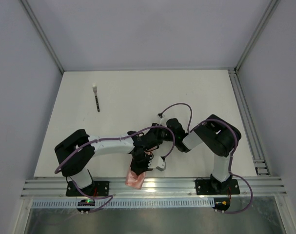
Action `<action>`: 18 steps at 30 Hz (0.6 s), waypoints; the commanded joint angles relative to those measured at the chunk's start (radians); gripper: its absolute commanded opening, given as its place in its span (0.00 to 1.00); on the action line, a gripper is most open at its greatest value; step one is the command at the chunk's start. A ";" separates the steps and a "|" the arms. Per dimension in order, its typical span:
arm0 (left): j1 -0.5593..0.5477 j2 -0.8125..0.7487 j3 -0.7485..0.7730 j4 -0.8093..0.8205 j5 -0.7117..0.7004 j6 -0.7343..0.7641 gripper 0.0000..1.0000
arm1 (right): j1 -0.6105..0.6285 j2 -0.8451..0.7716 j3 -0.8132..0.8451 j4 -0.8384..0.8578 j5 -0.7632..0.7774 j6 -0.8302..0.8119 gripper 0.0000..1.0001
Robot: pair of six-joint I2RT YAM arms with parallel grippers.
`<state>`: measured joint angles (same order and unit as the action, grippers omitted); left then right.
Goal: Fold the napkin into a case and place the utensils inside
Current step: Fold the 2/3-rectangle-folded napkin at the center of the board.
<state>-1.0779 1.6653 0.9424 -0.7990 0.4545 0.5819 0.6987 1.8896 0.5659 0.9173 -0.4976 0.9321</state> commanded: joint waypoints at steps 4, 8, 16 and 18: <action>-0.011 0.047 -0.039 0.073 -0.059 0.007 0.07 | 0.044 0.025 0.011 -0.008 -0.003 0.002 0.45; -0.011 0.039 -0.042 0.080 -0.071 0.009 0.07 | 0.038 0.049 0.012 -0.015 0.043 0.017 0.05; -0.005 -0.065 -0.005 0.011 -0.068 0.067 0.34 | -0.005 0.082 -0.009 0.097 0.123 0.036 0.04; 0.002 -0.100 0.018 -0.015 -0.057 0.068 0.38 | -0.013 0.091 -0.004 0.106 0.142 0.025 0.04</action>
<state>-1.0821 1.6226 0.9409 -0.8089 0.4179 0.6128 0.7055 1.9533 0.5625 0.9695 -0.4534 0.9756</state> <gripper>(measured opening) 0.366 0.045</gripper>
